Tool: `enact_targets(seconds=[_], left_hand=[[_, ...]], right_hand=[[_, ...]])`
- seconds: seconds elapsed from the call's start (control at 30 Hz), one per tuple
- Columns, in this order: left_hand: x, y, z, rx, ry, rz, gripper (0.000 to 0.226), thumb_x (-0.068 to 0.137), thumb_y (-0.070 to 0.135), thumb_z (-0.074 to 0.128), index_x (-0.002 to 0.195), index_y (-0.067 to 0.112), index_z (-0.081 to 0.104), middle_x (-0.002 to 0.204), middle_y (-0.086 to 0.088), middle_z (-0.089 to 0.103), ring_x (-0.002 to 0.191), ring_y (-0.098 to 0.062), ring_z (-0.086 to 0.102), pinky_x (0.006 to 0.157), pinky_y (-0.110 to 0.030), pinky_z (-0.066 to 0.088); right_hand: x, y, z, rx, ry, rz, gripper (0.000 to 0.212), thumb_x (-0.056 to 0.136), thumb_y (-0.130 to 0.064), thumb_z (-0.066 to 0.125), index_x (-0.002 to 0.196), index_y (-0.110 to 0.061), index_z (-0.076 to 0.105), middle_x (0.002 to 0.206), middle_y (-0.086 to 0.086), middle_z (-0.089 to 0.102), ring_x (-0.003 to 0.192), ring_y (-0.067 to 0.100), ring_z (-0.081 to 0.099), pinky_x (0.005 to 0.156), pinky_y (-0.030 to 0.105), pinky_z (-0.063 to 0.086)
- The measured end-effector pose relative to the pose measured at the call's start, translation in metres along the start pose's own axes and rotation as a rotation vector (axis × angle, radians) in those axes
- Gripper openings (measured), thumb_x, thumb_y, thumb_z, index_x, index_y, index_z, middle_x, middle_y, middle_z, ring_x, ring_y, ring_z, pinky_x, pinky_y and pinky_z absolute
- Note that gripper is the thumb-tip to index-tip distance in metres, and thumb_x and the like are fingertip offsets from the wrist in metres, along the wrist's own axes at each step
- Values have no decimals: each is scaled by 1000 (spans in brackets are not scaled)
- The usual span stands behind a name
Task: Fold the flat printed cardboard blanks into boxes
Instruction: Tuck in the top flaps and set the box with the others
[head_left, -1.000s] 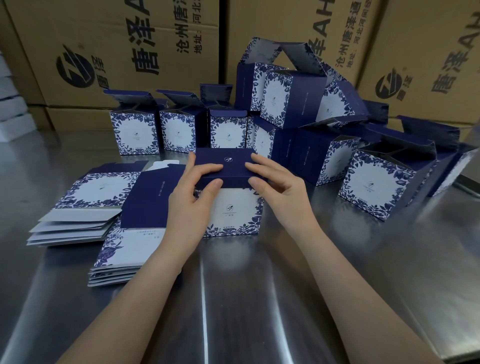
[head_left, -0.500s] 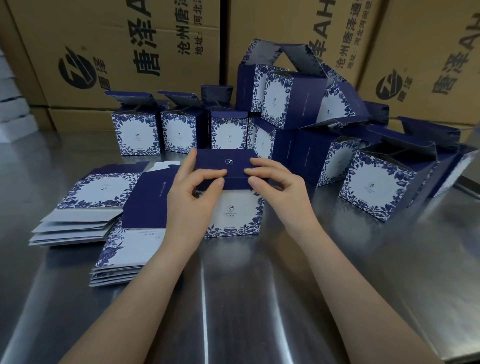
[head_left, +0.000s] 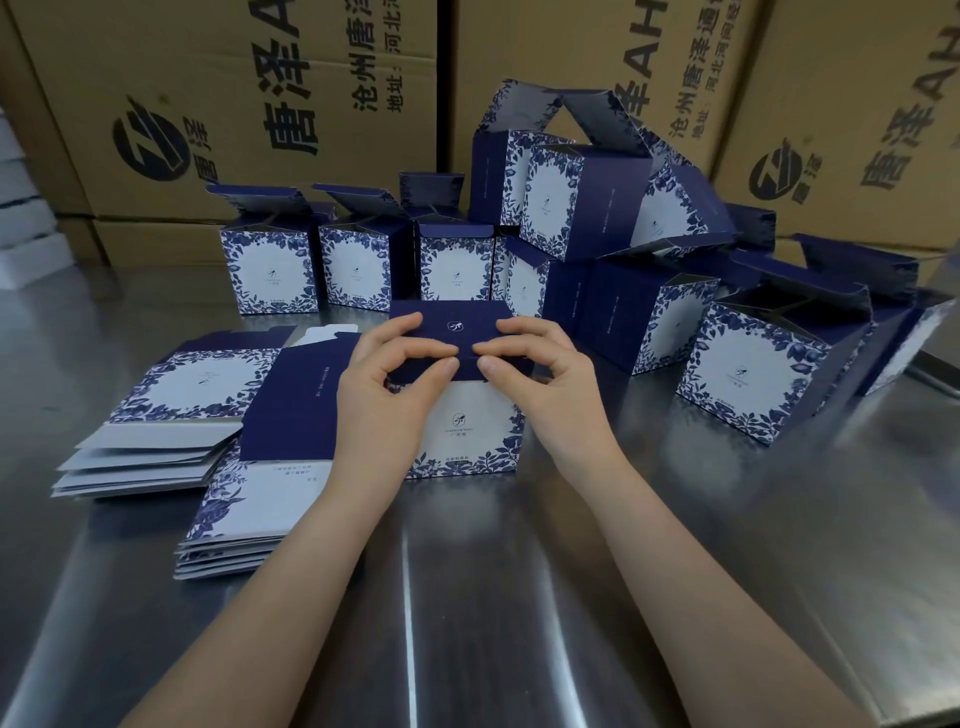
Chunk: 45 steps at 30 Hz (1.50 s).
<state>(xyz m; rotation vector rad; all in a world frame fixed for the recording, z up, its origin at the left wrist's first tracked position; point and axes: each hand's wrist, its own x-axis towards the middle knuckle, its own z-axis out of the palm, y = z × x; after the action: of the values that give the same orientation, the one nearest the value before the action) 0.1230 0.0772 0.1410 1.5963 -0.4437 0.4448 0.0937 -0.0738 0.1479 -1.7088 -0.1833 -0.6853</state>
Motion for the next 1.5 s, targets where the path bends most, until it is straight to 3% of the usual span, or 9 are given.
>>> enact_targets(seconds=[0.37,0.5,0.63,0.8,0.93,1.0,1.1,1.3,1.5], left_hand=[[3,-4,-3,-36,-4,19,21,83,12,76,85,32,73,122,12,64,109,12,54,82,-5,37],[5,-9,-10,-168,-24,-36,22,81,7,76,82,29,74,119,13,69,114,4,59,104,-33,44],[8,-9,-10,-194,-17,-59,22,81,5,76,79,27,75,117,11,70,114,-2,61,106,-47,44],[11,-12,-16,-241,-82,-70,20,84,4,72,86,23,76,120,11,69,115,0,61,104,-37,47],[12,-13,-16,-266,-72,-46,21,85,0,70,84,20,76,117,12,70,109,2,63,84,-16,51],[13,-15,-15,-276,-63,-42,21,85,-1,70,83,19,76,115,12,71,106,2,65,81,-12,50],[14,-17,-17,-302,-80,-48,23,85,1,70,82,22,78,115,12,72,109,0,65,81,-13,51],[15,-21,-24,-340,-107,-66,26,86,7,70,81,31,80,118,10,71,118,-9,62,98,-33,49],[16,-21,-24,-334,-107,-74,25,85,8,71,82,30,80,118,10,71,119,-9,62,100,-35,49]], right_hand=[[2,5,-4,52,-28,0,23,84,-7,73,91,-29,75,121,-2,61,112,2,55,83,16,47],[4,6,-11,135,-49,26,23,86,0,70,91,-22,75,119,-2,63,109,9,59,72,19,51],[5,8,-8,146,-24,17,25,85,3,69,89,-20,74,115,-2,64,103,4,60,72,18,50],[6,9,-16,175,-92,40,23,89,-1,65,97,-20,74,123,1,63,107,-1,60,77,15,50],[6,10,-15,151,-78,11,24,90,0,64,98,-20,74,120,1,64,108,-2,59,79,14,49],[7,11,-13,149,-59,-3,25,89,2,64,96,-20,74,117,0,64,106,-2,59,79,14,49],[7,11,-15,165,-77,13,23,90,0,64,95,-20,74,120,-1,64,110,0,59,80,15,49],[8,16,-22,212,-114,41,23,89,-2,65,97,-21,76,118,-11,69,126,11,55,94,22,50],[8,16,-19,206,-87,31,22,88,0,66,93,-19,76,116,-9,70,124,12,57,87,18,49]])
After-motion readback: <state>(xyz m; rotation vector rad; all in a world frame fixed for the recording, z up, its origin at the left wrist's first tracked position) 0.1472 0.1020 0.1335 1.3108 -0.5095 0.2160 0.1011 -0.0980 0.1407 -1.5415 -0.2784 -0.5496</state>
